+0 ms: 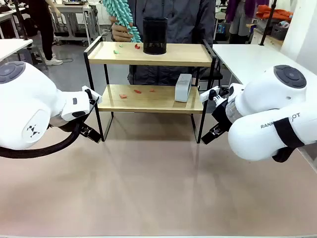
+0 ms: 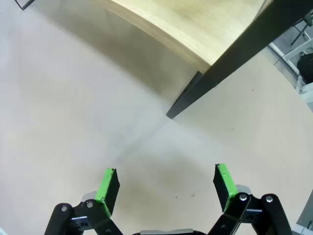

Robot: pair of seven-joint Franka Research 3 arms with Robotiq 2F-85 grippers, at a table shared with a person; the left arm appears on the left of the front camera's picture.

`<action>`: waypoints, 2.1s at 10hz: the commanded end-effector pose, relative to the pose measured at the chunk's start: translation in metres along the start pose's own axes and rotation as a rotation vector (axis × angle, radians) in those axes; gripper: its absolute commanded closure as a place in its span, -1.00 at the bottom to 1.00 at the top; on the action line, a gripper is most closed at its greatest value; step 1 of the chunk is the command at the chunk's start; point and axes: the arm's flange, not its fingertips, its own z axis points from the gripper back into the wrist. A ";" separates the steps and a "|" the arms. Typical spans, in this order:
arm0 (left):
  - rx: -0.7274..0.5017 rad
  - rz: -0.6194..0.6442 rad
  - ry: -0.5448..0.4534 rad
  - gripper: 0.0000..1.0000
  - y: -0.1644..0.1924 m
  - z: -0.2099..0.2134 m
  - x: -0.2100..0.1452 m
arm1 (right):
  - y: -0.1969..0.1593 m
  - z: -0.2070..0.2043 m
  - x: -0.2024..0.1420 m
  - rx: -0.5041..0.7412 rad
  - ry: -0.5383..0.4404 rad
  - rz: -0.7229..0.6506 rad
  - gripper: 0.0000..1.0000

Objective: Clean the shelf.
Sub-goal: Pick up the Duster from the human.

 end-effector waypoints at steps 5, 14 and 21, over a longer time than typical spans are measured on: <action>0.000 0.000 0.000 -1.00 0.000 0.000 0.000 | 0.000 0.000 0.000 0.000 -0.001 0.000 -1.00; 0.000 0.000 0.000 -1.00 0.000 0.000 0.000 | 0.000 0.000 0.000 0.000 -0.001 0.000 -1.00; -0.405 0.007 0.097 -1.00 0.019 0.073 0.002 | -0.005 0.066 -0.001 0.280 0.143 -0.053 -1.00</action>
